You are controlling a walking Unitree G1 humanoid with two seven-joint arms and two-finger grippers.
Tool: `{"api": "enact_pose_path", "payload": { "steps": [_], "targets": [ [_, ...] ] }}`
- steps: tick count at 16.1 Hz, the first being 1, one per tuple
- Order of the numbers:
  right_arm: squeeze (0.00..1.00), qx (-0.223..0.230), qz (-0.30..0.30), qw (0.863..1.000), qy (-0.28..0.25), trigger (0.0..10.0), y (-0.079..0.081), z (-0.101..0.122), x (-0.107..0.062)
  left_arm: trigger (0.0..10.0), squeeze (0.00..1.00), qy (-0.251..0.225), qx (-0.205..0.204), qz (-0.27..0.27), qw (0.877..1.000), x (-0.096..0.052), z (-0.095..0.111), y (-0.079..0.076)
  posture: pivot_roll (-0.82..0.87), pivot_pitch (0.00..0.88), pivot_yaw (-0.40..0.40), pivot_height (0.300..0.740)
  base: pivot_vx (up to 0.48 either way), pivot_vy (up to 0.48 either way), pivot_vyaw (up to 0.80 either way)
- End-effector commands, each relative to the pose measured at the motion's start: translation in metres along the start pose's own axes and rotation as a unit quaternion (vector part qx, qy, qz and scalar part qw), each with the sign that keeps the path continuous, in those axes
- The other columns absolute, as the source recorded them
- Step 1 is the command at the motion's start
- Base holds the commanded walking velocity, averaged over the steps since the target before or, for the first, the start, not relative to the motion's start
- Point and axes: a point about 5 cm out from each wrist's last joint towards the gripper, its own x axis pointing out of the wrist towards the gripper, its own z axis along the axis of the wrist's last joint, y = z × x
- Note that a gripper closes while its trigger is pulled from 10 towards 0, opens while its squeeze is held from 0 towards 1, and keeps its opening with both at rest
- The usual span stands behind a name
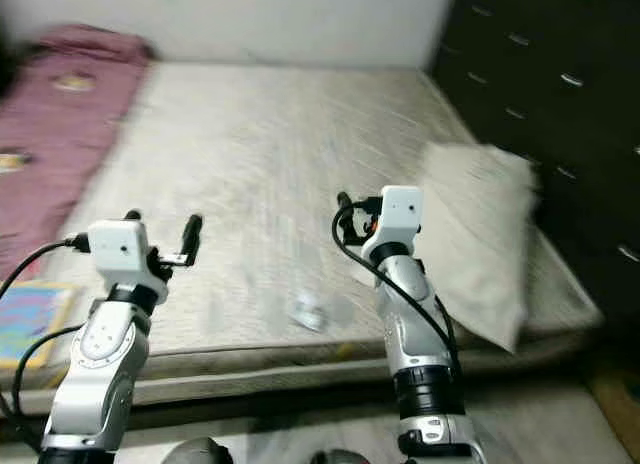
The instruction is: Clean up the room
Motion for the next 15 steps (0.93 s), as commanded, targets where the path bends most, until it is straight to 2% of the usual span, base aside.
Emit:
{"api": "enact_pose_path", "payload": {
  "steps": [1,3,5,8,15],
  "targets": [
    [0.0,0.001,-0.003,1.0,-0.008,10.0,-0.002,0.005,0.001,10.0,0.0,-0.015,0.014,0.006,1.0,0.0,0.005,0.002,0.11,0.0,-0.06,0.74,0.0,0.0,0.0],
    [0.0,0.001,-0.001,1.0,-0.012,10.0,-0.001,0.006,0.001,10.0,0.0,-0.015,0.023,0.018,0.999,0.0,0.005,0.004,0.11,0.0,-0.06,0.74,0.0,0.0,0.0],
    [0.0,0.005,0.004,1.0,-0.013,10.0,0.001,0.007,0.002,10.0,0.0,-0.012,0.007,0.036,0.999,0.001,0.002,0.005,0.12,0.0,-0.062,0.74,0.0,0.0,0.0],
    [0.0,0.011,0.006,1.0,-0.013,10.0,0.002,0.007,0.002,10.0,0.0,0.004,-0.006,0.033,0.999,-0.001,-0.002,0.001,0.12,0.0,-0.059,0.74,0.0,0.0,0.0],
    [0.0,0.008,0.018,1.0,0.002,10.0,0.003,-0.002,-0.005,10.0,0.0,0.018,0.013,0.073,0.997,-0.009,-0.009,0.014,0.11,0.009,-0.053,0.74,0.0,0.0,0.0]
  ]
}}
